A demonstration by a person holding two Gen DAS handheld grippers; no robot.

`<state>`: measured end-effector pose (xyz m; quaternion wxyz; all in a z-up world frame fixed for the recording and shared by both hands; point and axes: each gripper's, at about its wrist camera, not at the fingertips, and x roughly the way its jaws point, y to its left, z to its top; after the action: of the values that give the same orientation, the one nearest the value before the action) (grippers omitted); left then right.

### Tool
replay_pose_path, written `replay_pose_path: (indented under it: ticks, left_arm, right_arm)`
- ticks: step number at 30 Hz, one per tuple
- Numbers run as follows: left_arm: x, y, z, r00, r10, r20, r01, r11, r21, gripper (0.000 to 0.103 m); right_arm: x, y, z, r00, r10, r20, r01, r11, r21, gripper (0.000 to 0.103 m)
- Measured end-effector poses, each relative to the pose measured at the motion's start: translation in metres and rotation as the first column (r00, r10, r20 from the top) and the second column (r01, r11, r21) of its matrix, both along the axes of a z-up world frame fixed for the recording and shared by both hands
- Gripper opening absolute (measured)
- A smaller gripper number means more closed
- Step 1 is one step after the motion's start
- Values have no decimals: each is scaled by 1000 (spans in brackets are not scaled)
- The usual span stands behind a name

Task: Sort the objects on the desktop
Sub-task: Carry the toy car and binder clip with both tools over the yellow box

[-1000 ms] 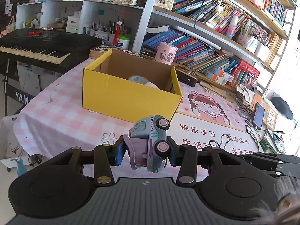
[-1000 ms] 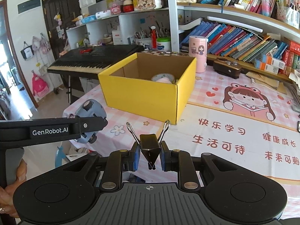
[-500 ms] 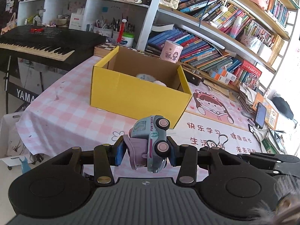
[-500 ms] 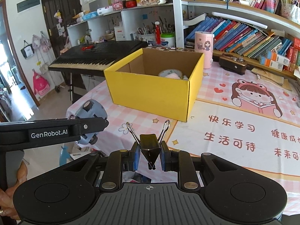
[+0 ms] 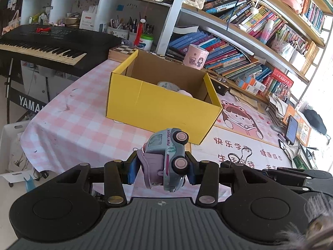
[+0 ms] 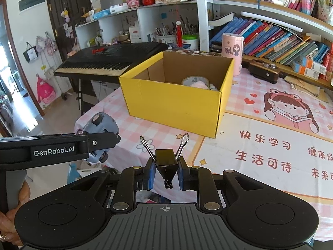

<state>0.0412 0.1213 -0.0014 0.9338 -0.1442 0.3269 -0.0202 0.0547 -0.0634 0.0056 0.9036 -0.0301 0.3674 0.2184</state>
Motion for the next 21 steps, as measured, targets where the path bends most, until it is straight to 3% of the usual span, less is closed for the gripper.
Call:
replay_pose_path:
  ticks: [9,21]
  left_arm:
    - [15,5,0,1000,29,-1,-29,999,-22,42]
    - [68,5,32,988,113,104,-109,993,-41,42]
  right_arm:
    - [20,0,1,1000,15,4,-15,1000,-11,21]
    - [85,-4,33,993,51,108,-58,997,60,21]
